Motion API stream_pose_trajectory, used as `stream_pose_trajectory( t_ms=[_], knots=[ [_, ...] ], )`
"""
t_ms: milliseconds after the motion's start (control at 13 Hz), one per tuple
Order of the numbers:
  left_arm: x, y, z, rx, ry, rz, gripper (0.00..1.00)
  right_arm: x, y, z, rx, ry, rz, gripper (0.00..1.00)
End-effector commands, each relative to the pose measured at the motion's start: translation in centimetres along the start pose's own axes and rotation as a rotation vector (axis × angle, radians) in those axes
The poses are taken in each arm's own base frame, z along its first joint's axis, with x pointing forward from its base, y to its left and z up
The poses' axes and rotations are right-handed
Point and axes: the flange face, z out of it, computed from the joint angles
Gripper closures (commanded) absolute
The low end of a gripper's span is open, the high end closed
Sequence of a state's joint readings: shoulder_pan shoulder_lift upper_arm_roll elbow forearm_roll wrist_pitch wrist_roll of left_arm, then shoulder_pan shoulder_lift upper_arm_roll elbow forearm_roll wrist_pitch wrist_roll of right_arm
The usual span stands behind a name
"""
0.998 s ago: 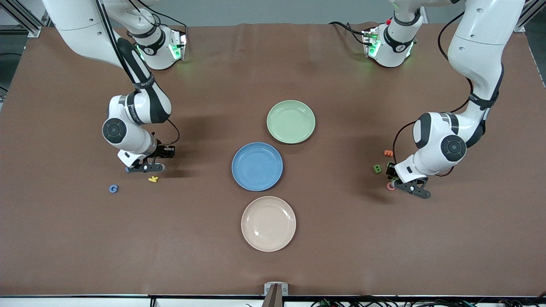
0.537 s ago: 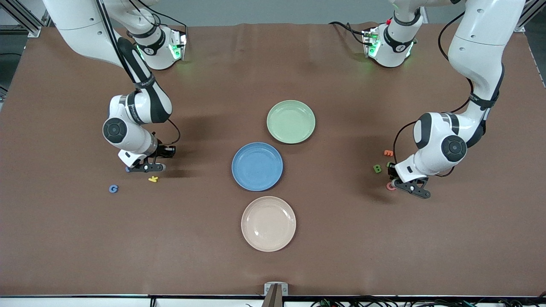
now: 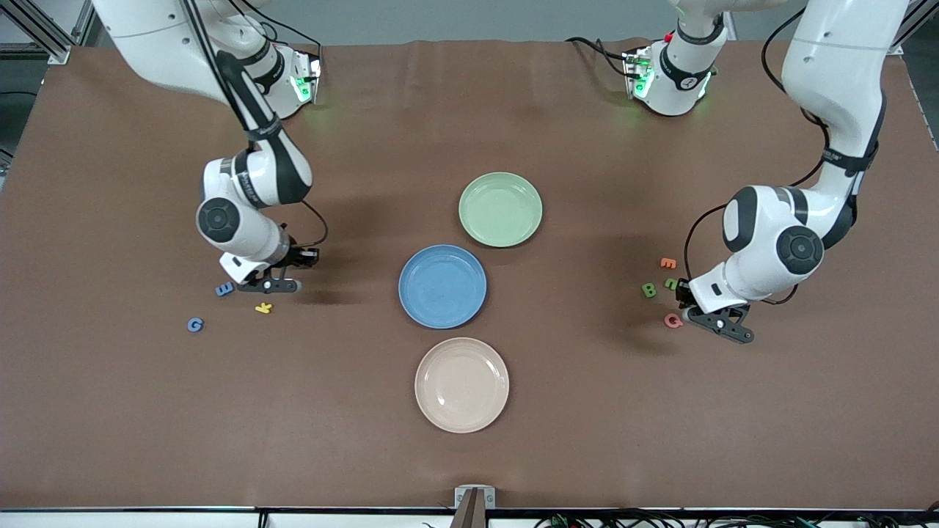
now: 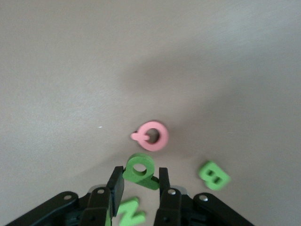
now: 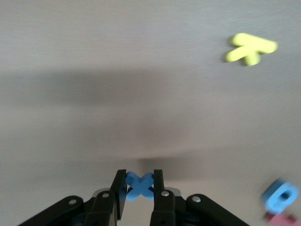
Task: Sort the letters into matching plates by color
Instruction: 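Carry the x to the blue plate while the left gripper carries p to green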
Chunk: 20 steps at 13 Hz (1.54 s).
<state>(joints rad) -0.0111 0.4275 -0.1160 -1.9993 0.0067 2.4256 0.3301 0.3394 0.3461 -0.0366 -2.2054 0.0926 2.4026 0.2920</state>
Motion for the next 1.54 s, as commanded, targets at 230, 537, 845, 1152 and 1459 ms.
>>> stream_pose_trajectory(
  t_ms=[230,537,845,1152,1459],
  knots=[
    [1.3,11.2,-3.8,-0.070,-0.050,-0.044,0.98,-1.6,-14.7,-4.2,0.038,0.060,0.181,0.92],
    [1.7,19.8,-3.0,-0.113,-0.082,-0.152,0.99,-2.8,-23.5,-1.8,0.096,0.029,0.288,0.92],
    [1.0,27.5,-1.9,-0.106,-0.126,-0.334,1.00,-3.5,-29.9,1.1,0.101,0.038,0.350,0.91],
    [-0.5,33.8,-0.3,-0.082,-0.162,-0.563,1.00,-2.5,-29.3,1.1,0.103,0.041,0.357,0.90],
    [-2.6,39.3,2.2,-0.092,-0.166,-0.776,1.00,-2.4,-29.0,1.0,0.097,0.039,0.363,0.45]
  ],
)
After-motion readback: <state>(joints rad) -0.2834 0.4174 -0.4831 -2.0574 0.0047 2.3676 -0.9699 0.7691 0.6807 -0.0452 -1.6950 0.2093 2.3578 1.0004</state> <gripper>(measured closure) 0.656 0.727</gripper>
